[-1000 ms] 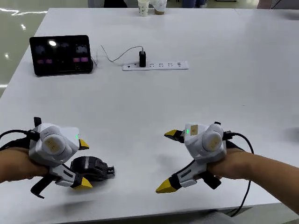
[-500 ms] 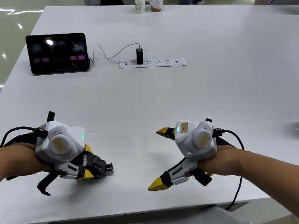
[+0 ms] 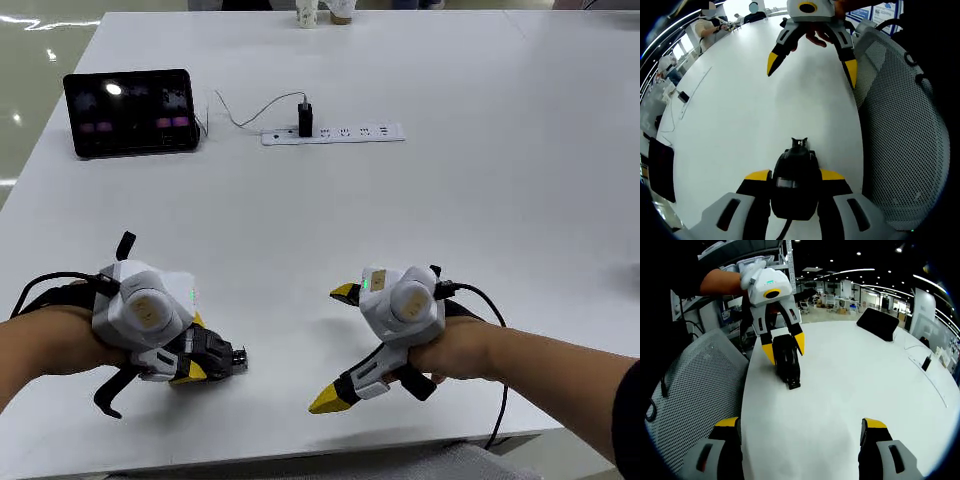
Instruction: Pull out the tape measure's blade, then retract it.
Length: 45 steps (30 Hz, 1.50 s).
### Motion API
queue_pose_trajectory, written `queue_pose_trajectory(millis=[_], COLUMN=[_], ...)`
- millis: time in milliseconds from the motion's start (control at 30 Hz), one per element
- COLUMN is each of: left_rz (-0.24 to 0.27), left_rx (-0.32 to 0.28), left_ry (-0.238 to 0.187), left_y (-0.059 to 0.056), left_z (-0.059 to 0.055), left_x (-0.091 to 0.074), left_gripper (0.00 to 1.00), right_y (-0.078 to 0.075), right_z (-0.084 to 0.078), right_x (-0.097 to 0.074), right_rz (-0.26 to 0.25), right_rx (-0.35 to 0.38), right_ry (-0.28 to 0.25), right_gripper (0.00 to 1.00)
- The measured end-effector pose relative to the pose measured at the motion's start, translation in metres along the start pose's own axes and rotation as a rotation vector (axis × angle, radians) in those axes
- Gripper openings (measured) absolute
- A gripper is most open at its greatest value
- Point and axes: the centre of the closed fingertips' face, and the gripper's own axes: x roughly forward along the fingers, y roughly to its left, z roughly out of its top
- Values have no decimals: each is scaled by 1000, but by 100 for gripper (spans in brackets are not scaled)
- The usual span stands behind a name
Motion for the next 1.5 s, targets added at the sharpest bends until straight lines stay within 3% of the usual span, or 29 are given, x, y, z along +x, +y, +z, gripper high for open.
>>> queue_pose_trajectory(millis=[533, 767, 1167, 1267, 1333, 1500], left_rz=[-3, 11, 6, 5, 5, 7], left_rx=[-10, -9, -19, -21, -22, -30], left_ry=[-10, -15, -23, -25, -25, -33], left_y=[1, 1, 2, 2, 2, 2], left_z=[0, 0, -1, -1, -2, -2], left_x=[1, 0, 0, 0, 0, 0], left_gripper=[30, 30, 30, 30, 30, 30], right_y=[5, 5, 1, 5, 6, 13], right_z=[27, 40, 43, 42, 43, 41], right_x=[47, 54, 63, 66, 69, 72], right_rz=[66, 66, 44, 58, 63, 102], right_rx=[-94, -55, -94, -111, -106, -159], right_ry=[38, -5, -11, 2, 1, 18], right_gripper=[99, 99, 99, 84, 87, 67])
